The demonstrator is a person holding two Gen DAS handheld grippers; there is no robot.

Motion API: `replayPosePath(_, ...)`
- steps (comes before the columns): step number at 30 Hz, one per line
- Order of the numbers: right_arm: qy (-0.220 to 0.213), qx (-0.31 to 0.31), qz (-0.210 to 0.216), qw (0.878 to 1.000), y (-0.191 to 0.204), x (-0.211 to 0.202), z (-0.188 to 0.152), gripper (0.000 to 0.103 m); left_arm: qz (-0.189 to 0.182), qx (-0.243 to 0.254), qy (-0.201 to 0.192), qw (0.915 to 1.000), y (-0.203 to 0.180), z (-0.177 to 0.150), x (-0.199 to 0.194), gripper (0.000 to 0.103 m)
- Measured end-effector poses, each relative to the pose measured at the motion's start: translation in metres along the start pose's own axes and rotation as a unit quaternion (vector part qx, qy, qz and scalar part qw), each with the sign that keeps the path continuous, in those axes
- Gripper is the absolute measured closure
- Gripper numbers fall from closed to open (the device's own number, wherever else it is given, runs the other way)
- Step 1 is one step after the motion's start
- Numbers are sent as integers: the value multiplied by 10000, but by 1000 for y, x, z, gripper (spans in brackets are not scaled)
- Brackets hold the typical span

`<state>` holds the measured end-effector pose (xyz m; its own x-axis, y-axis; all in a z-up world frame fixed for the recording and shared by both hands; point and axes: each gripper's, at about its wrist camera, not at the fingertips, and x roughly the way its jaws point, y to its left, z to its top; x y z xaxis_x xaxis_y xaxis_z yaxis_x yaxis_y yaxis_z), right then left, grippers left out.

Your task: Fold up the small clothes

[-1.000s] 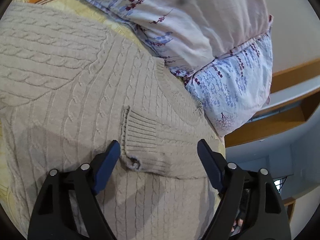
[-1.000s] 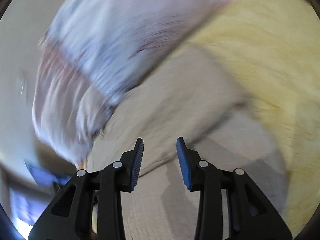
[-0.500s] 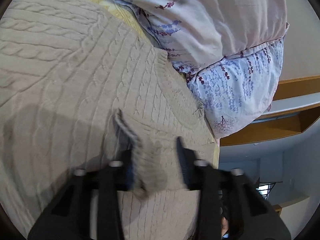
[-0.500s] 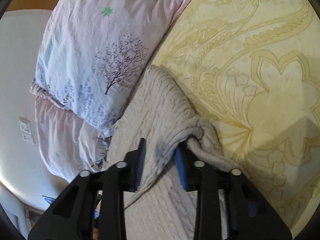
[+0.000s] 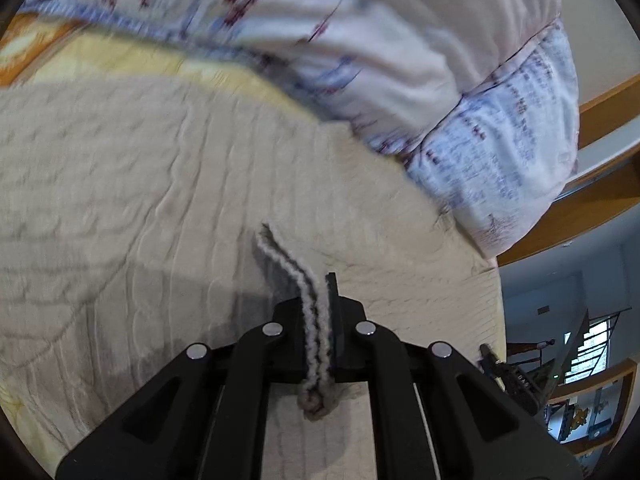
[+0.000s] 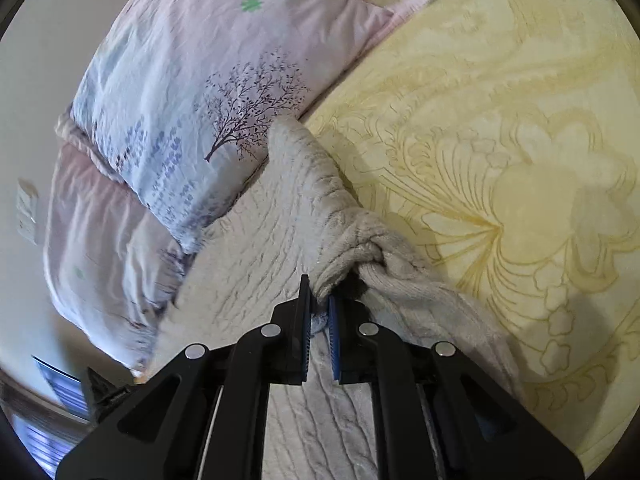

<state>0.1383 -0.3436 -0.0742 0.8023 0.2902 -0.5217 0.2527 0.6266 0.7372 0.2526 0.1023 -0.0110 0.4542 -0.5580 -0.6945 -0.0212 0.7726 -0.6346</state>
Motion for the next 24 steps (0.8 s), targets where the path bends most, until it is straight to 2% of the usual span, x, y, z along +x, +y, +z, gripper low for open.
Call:
replayPosePath(1, 20, -68, -102, 9999, 3, -1, 0, 94, 8, 5, -3, 10000, 1, -1, -2, 93)
replayPosePath(2, 27, -96, -136, 9999, 4, -2, 0, 90, -5, -35, 19, 10000, 1, 0, -5, 89)
replayPosePath(3, 23, -132, -197, 9997, 5, -4, 0, 87, -42, -78, 38, 10000, 2, 0, -8, 80)
replayPosePath(4, -10, -195, -281, 9994, 7, -8, 0, 78, -89, -103, 54, 9999, 2, 0, -12, 73)
replayPosePath(5, -70, -245, -328, 9991, 8, -13, -2, 68, -109, -113, 58, 9999, 3, -1, -18, 60)
replayPosePath(6, -136, -283, -378, 9988, 9, -16, -3, 62, -136, -108, 56, 9998, 5, -2, -24, 53)
replayPosePath(8, -260, -408, -429, 9979, 12, -25, -5, 50, -220, -109, -36, 9997, 13, -6, -47, 50)
replayPosePath(11, -281, -563, -442, 9970, 17, -29, -10, 45, -307, -283, -257, 9988, 33, -13, -88, 48)
replayPosePath(14, -255, -767, -382, 9960, 26, -27, -17, 45, 44, -508, -800, 9955, 58, -19, -133, 45)
replayPosePath(16, -221, -1011, -309, 9942, 32, -23, -24, 45, 345, -897, -1255, 9874, 87, -22, -167, 43)
replayPosePath(19, -71, -1316, -103, 9912, 41, -16, -35, 45, 661, -1521, -1612, 9729, 125, -26, -196, 43)
replayPosePath(21, 41, -1491, 25, 9888, 46, -12, -41, 45, 859, -1959, -1810, 9599, 153, -29, -212, 44)
replayPosePath(22, 53, -1577, 16, 9875, 49, -12, -43, 45, 899, -2159, -1870, 9541, 164, -30, -217, 44)
replayPosePath(24, 62, -1791, 32, 9838, 54, -11, -46, 45, 754, -2553, -1996, 9430, 184, -32, -223, 44)
